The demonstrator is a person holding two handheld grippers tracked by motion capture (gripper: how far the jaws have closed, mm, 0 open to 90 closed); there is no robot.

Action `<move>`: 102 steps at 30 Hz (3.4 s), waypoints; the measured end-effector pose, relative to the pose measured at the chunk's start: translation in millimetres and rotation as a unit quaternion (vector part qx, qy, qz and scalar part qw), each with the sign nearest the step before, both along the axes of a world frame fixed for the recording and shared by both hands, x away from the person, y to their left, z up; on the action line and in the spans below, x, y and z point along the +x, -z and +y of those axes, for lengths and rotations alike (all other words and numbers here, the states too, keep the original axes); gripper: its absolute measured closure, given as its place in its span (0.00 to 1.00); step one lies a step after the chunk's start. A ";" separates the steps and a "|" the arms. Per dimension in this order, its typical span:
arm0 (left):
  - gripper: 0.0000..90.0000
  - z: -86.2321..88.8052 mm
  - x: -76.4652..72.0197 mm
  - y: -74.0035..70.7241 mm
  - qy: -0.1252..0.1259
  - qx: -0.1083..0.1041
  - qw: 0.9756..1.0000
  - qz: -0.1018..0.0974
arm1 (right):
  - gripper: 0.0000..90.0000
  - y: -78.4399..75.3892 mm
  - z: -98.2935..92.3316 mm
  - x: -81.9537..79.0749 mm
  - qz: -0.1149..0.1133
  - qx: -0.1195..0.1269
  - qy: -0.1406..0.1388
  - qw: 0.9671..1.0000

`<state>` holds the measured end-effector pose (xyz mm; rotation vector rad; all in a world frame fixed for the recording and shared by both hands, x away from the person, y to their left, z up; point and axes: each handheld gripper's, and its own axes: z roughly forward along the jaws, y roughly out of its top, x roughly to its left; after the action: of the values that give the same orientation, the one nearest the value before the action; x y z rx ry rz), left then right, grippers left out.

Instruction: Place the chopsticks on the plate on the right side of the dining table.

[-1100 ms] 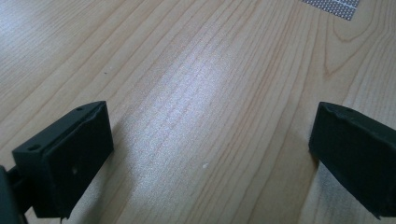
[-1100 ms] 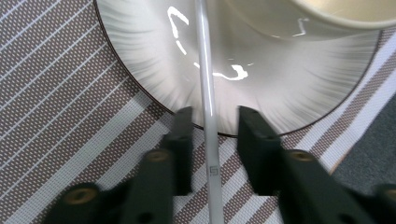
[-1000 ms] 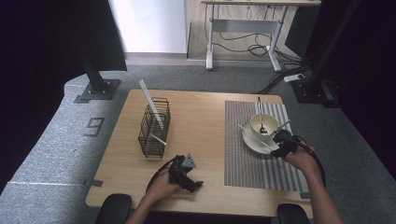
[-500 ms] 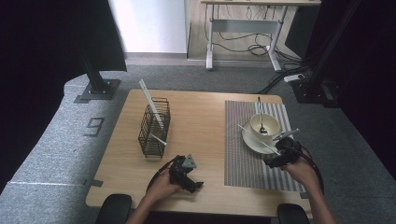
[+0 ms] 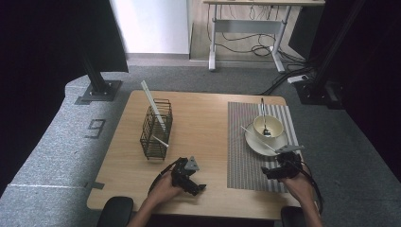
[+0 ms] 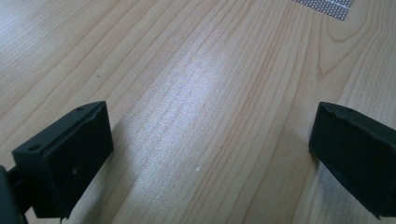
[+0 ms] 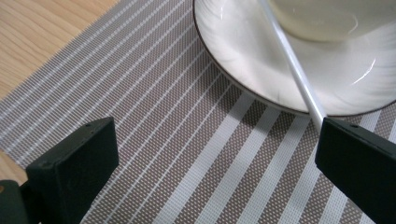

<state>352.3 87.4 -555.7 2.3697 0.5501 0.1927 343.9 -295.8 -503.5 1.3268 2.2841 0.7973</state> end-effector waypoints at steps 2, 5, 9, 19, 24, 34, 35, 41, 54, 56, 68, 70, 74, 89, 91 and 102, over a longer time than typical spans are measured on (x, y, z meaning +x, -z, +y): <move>0.00 0.0 0.0 0.0 0.000 0.000 1.000 0.000 | 0.00 3.5 -1.1 -1.2 -0.007 0.002 0.005 1.000; 0.00 -0.4 0.0 0.0 0.003 0.000 1.000 0.000 | 0.00 7.0 -4.0 -1.9 -0.016 0.013 0.015 1.000; 0.00 -0.8 -0.1 0.1 0.004 -0.001 1.000 0.000 | 0.00 12.1 -6.4 -1.5 -0.024 0.023 0.023 0.999; 0.00 -1.1 -0.2 0.1 0.004 -0.001 1.000 0.000 | 0.00 23.8 -2.6 10.9 -0.023 0.005 0.027 0.999; 0.00 -1.0 -0.2 0.1 0.004 -0.001 1.000 0.000 | 0.00 26.3 -5.3 19.0 -0.014 0.006 0.037 0.999; 0.00 -1.1 -0.2 0.2 0.004 -0.001 1.000 0.000 | 0.00 27.9 -19.2 30.5 -0.001 0.022 0.053 0.998; 0.00 -1.1 -0.2 0.2 0.004 -0.001 1.000 0.000 | 0.00 27.5 -20.5 31.5 0.000 0.024 0.054 0.998; 0.00 -1.1 -0.2 0.2 0.004 -0.001 1.000 0.000 | 0.00 25.7 -27.9 37.1 0.001 0.034 0.064 0.997; 0.00 -1.1 -0.2 0.1 0.004 -0.001 1.000 0.000 | 0.00 19.7 -34.1 49.5 0.003 0.037 0.078 0.996; 0.00 -1.0 -0.2 0.1 0.004 -0.001 1.000 0.000 | 0.00 19.1 -34.4 51.7 0.005 0.034 0.081 0.996; 0.00 -1.0 -0.2 0.1 0.005 0.000 1.000 0.000 | 0.01 18.3 -37.8 61.9 0.005 0.024 0.104 0.994; 0.00 -1.0 -0.2 0.1 0.005 0.000 1.000 0.000 | 0.01 17.9 -37.9 63.2 0.004 0.022 0.107 0.994; 0.00 -1.0 -0.2 0.0 0.005 0.000 1.000 0.000 | 0.01 18.0 -36.7 65.9 0.001 0.012 0.109 0.994; 0.00 -1.1 -0.2 0.2 0.004 -0.001 1.000 0.000 | 0.01 23.2 -32.6 71.7 -0.011 -0.025 0.111 0.993; 0.00 -1.1 -0.2 0.2 0.004 -0.001 1.000 0.000 | 0.01 23.9 -32.6 72.2 -0.013 -0.026 0.109 0.994; 0.00 -1.0 -0.1 0.0 0.005 0.000 1.000 0.000 | 0.01 28.0 -33.7 74.1 -0.018 -0.027 0.108 0.994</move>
<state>352.2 86.5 -555.7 2.3724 0.5380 0.1878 418.0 -329.5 -531.5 1.4909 2.0736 0.6763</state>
